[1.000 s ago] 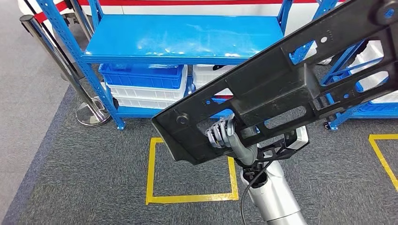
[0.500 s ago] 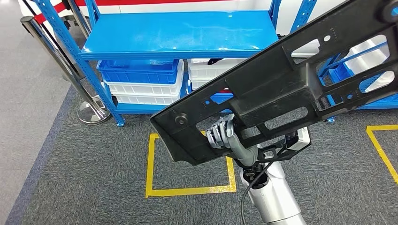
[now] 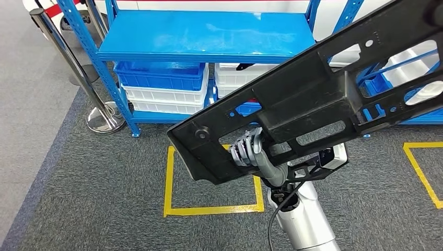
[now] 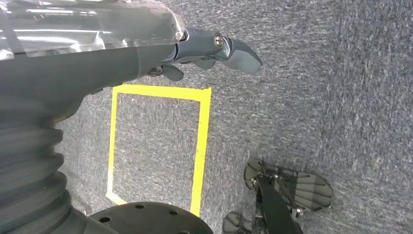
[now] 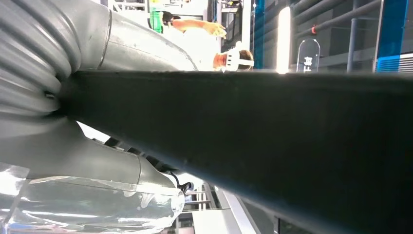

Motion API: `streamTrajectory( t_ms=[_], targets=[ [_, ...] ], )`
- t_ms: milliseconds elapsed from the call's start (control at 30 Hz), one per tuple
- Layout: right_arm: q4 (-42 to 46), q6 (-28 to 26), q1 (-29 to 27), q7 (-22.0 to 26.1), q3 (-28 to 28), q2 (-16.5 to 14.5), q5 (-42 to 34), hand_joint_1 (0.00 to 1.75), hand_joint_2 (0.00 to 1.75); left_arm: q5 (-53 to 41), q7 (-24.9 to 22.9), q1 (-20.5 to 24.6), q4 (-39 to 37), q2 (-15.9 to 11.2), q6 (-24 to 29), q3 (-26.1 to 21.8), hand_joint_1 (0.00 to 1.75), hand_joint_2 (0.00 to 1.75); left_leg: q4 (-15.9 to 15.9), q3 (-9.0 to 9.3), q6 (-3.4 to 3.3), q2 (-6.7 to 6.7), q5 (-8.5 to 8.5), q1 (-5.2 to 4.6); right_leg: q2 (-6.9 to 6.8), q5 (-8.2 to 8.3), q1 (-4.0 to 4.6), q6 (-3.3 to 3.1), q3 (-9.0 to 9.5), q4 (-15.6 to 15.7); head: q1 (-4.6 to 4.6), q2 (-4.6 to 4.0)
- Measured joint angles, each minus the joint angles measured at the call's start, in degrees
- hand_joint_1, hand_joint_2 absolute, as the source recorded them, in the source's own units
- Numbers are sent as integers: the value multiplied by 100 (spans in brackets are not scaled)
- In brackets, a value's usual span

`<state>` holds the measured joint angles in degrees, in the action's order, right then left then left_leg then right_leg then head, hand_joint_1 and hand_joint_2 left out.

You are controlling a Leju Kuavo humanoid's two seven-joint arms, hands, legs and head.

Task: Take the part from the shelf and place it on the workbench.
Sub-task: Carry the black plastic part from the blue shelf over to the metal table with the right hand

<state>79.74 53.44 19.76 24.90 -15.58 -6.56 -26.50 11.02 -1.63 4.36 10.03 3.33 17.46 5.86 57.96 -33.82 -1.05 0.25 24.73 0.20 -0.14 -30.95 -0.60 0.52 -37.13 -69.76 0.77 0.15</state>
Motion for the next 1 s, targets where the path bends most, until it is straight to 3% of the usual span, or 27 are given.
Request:
streamTrajectory(
  t_ms=[67,100,167,233,300,367,433,467,567,633,700,767,800,900,933,967,1000],
  targets=[
    [24,-2,4,-4,4,0,-2,175,175,-1,-8,4,0,9,9,1,0,175,20,-11,15,-4,-8,-24,-1,287,37,-90,385,758,3,1],
    [39,-2,6,-5,7,0,-4,175,175,-1,-12,7,0,14,13,1,0,175,26,-27,36,-2,-21,-30,-2,347,58,-121,488,990,4,1],
    [61,-2,0,-5,21,0,-9,175,175,-2,-15,8,0,22,19,1,0,175,22,-56,94,8,-57,-33,3,366,81,-144,505,1111,4,1],
    [85,-2,-9,-4,41,-1,-14,175,175,-1,-15,4,0,22,22,0,0,175,46,-86,155,11,-30,-33,1,427,41,-176,501,1172,4,1],
    [104,-1,-13,-4,50,-3,-17,175,175,0,-14,2,0,18,24,-1,0,175,370,-228,216,2,222,-27,-15,495,-1,-218,493,1235,24,1],
    [106,1,-32,-7,55,-4,-19,175,175,-1,-14,-6,0,17,24,0,0,175,1101,-515,272,-3,629,3,-24,522,6,-239,448,1225,43,1],
    [106,4,-71,-10,62,-4,-19,175,175,-4,-10,-17,0,17,23,1,0,175,1585,-670,311,-1,791,31,-26,535,9,-237,397,1189,43,1],
    [106,7,-89,-11,69,-4,-19,175,175,-7,-5,-21,0,16,23,1,0,175,1510,-594,322,0,711,41,-25,537,6,-232,374,1163,43,1],
    [116,14,-112,-11,102,-4,-14,175,175,-19,27,-15,0,12,23,1,0,175,462,5,310,-2,303,55,-14,522,6,-189,304,1054,44,1],
    [134,22,-116,-13,132,-5,5,175,175,-28,45,-9,0,11,22,3,0,175,108,174,254,-10,247,39,6,532,23,-122,253,1011,38,1],
    [148,35,-124,-18,167,-5,26,175,175,-38,45,-9,0,12,22,6,0,175,92,154,177,-2,213,29,31,566,28,-51,228,1017,34,1],
    [171,48,-135,-22,208,-4,32,175,175,-56,29,-5,0,11,22,8,0,175,48,143,90,38,158,42,38,475,11,11,173,912,29,1],
    [184,55,-138,-23,228,-4,32,175,175,-66,22,-1,0,11,22,10,0,175,25,133,49,62,132,51,39,334,2,40,85,714,25,1],
    [200,66,-168,-29,278,-4,37,175,175,-80,11,6,0,12,23,23,0,175,24,83,1,136,99,44,33,-188,-15,102,-365,-315,15,0],
    [200,67,-183,-31,294,-4,38,175,175,-80,8,6,0,12,24,28,0,175,29,70,-2,168,95,41,29,-227,-16,109,-437,-503,15,0],
    [200,67,-192,-33,310,-4,40,175,175,-79,5,5,0,12,24,33,0,175,34,64,-3,202,92,40,20,-157,-16,107,-400,-473,15,0],
    [200,68,-195,-33,321,-4,40,175,175,-78,3,6,0,12,25,38,0,175,38,65,-1,234,92,39,-3,-7,-14,95,-261,-242,14,1]
  ],
)
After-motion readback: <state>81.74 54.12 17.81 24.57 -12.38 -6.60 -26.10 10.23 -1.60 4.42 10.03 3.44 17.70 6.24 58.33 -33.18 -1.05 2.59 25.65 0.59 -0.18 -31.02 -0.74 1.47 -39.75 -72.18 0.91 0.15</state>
